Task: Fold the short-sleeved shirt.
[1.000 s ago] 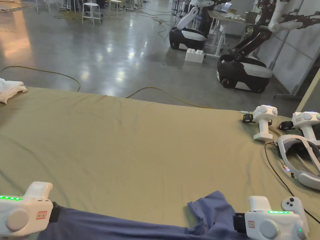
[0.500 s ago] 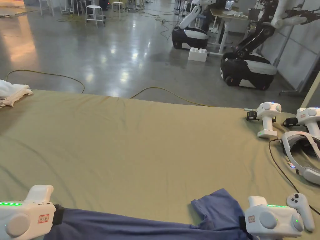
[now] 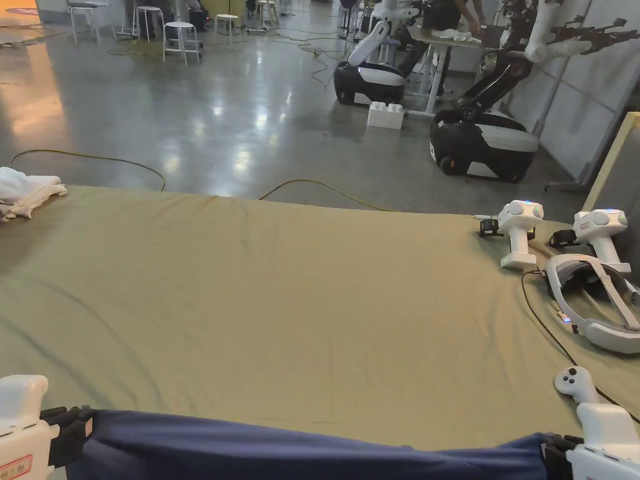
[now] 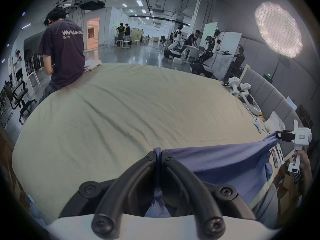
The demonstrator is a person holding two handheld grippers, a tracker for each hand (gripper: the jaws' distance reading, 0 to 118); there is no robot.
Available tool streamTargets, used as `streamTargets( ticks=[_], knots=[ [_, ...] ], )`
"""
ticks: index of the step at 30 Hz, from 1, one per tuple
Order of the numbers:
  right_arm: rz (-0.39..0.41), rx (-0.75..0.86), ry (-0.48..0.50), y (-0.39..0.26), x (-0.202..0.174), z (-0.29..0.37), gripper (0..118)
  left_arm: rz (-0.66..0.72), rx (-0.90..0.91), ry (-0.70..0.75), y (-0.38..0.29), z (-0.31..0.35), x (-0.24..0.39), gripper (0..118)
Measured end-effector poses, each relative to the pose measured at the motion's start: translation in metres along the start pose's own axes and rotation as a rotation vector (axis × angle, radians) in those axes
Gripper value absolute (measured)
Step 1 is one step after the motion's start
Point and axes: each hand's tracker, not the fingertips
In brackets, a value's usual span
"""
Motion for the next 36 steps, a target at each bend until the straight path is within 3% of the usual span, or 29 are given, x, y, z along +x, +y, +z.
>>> streamTargets(
  ticks=[7, 14, 18, 22, 24, 26, 27, 36],
  knots=[
    [0.066, -0.130, -0.004, -0.055, -0.007, 0.038, 2, -0.016, -0.099, -0.002, -0.055, 0.034, -0.003, 6],
    [0.159, -0.352, -0.079, -0.124, -0.014, 0.012, 2, -0.028, -0.324, 0.012, -0.119, 0.021, -0.006, 6],
    [0.079, -0.378, -0.057, -0.146, -0.011, -0.011, 2, -0.046, -0.391, 0.040, -0.145, -0.005, -0.012, 6],
    [0.047, -0.351, -0.058, -0.146, -0.014, -0.018, 3, -0.012, -0.383, 0.054, -0.145, -0.013, -0.012, 7],
    [0.056, -0.351, -0.077, -0.141, -0.015, -0.014, 19, 0.015, -0.380, 0.043, -0.139, -0.010, -0.012, 19],
    [0.091, -0.337, -0.168, -0.132, -0.015, -0.006, 53, 0.035, -0.356, 0.028, -0.132, -0.006, -0.010, 41],
    [0.087, -0.309, -0.188, -0.124, -0.013, 0.003, 64, 0.036, -0.340, 0.044, -0.127, -0.003, -0.006, 52],
    [0.008, 0.164, -0.248, -0.040, -0.034, 0.066, 65, -0.023, 0.009, 0.052, -0.053, 0.021, 0.035, 54]
  ],
)
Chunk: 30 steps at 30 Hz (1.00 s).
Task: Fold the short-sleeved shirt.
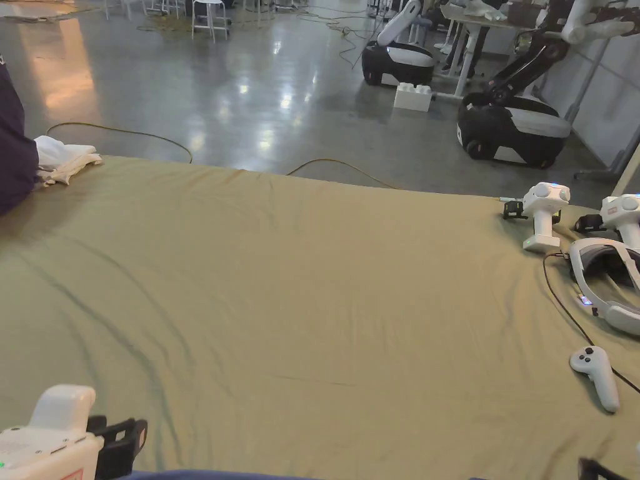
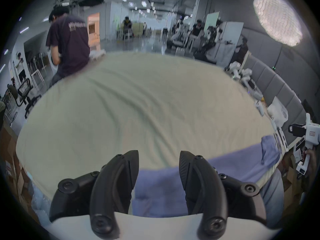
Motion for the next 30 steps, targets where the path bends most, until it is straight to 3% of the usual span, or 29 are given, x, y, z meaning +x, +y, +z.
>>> streamTargets(
  ticks=[5, 13, 14, 16, 17, 19, 22, 30],
  knots=[
    [-0.074, 0.281, 0.074, 0.036, -0.034, 0.011, 65, -0.016, 0.215, -0.016, 0.040, 0.011, 0.036, 54],
    [-0.066, 0.557, 0.111, 0.071, -0.100, 0.019, 62, -0.114, 0.478, 0.066, 0.084, 0.027, 0.092, 53],
    [-0.072, 0.562, 0.114, 0.074, -0.106, 0.017, 58, -0.114, 0.493, 0.063, 0.087, 0.029, 0.095, 53],
    [-0.082, 0.582, 0.103, 0.078, -0.114, 0.018, 24, -0.106, 0.518, 0.072, 0.090, 0.032, 0.099, 47],
    [-0.083, 0.578, 0.089, 0.081, -0.118, 0.018, 11, -0.108, 0.528, 0.086, 0.091, 0.034, 0.101, 38],
    [-0.133, 0.571, 0.130, 0.086, -0.117, 0.020, 1, -0.111, 0.548, 0.140, 0.094, 0.037, 0.103, 8],
    [-0.151, 0.567, 0.118, 0.090, -0.121, 0.021, 0, -0.072, 0.562, 0.135, 0.097, 0.042, 0.100, 0],
    [-0.155, 0.553, 0.115, 0.092, -0.121, 0.014, 0, 0.019, 0.420, 0.094, 0.090, 0.031, 0.052, 0]
  ],
)
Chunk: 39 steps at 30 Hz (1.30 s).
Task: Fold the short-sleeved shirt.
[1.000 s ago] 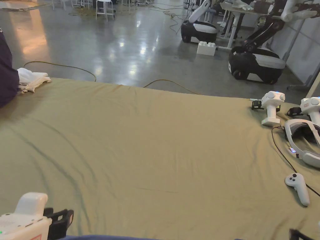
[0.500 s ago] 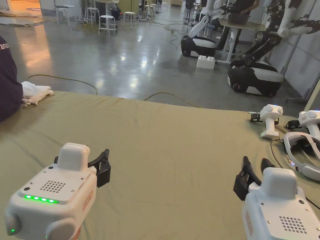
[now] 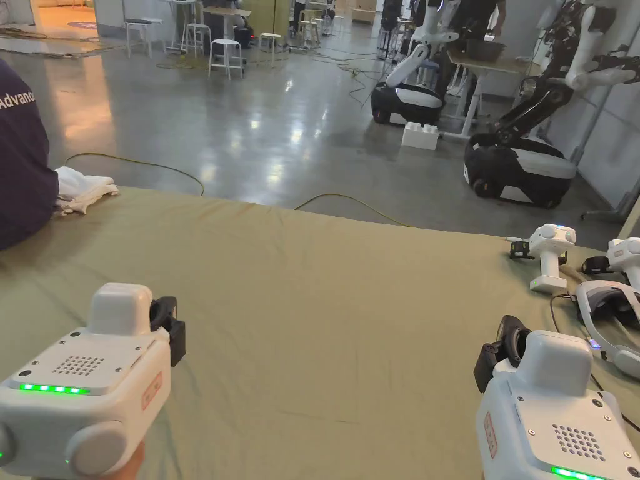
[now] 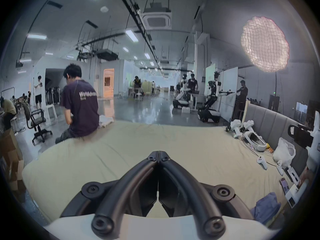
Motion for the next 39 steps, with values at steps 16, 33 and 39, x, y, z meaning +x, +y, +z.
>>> streamTargets(
  ticks=[16, 33, 39],
  knots=[
    [0.082, -0.160, 0.104, -0.036, -0.030, -0.014, 0, 0.404, -0.729, -0.266, -0.164, -0.012, -0.170, 13],
    [0.100, -0.258, 0.141, -0.055, -0.039, -0.013, 0, 0.827, -0.810, -0.691, -0.245, -0.054, -0.179, 62],
    [0.114, -0.273, 0.145, -0.057, -0.038, -0.012, 0, 0.743, -0.829, -0.597, -0.239, -0.051, -0.170, 16]
  ],
)
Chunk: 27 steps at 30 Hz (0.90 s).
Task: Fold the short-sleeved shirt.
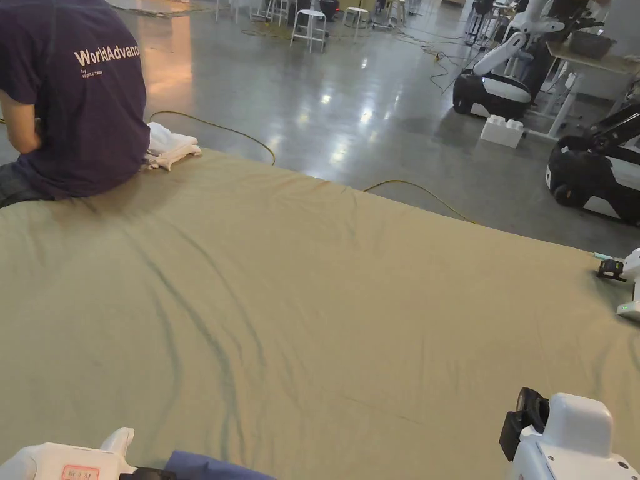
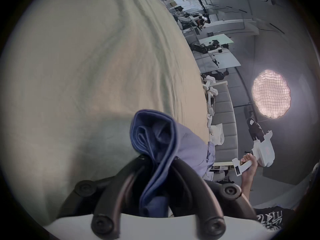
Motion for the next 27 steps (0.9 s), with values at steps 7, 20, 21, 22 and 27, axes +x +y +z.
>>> streamTargets(
  ticks=[7, 20, 21, 22, 27],
  knots=[
    [0.004, 0.002, -0.002, 0.002, 0.005, 0.000, 0, -0.067, 0.050, 0.064, 0.001, 0.017, 0.030, 11],
    [-0.004, 0.026, 0.003, 0.012, 0.017, -0.004, 0, -0.219, 0.191, 0.362, 0.017, 0.134, 0.111, 11],
    [-0.005, 0.028, 0.007, 0.012, 0.017, -0.005, 0, -0.235, 0.200, 0.422, 0.018, 0.144, 0.115, 11],
    [-0.005, 0.030, 0.010, 0.011, 0.017, -0.005, 0, -0.219, 0.211, 0.448, 0.019, 0.151, 0.117, 11],
    [-0.021, 0.037, 0.024, 0.011, 0.015, -0.007, 0, -0.213, 0.222, 0.452, 0.007, 0.152, 0.144, 11]
  ],
)
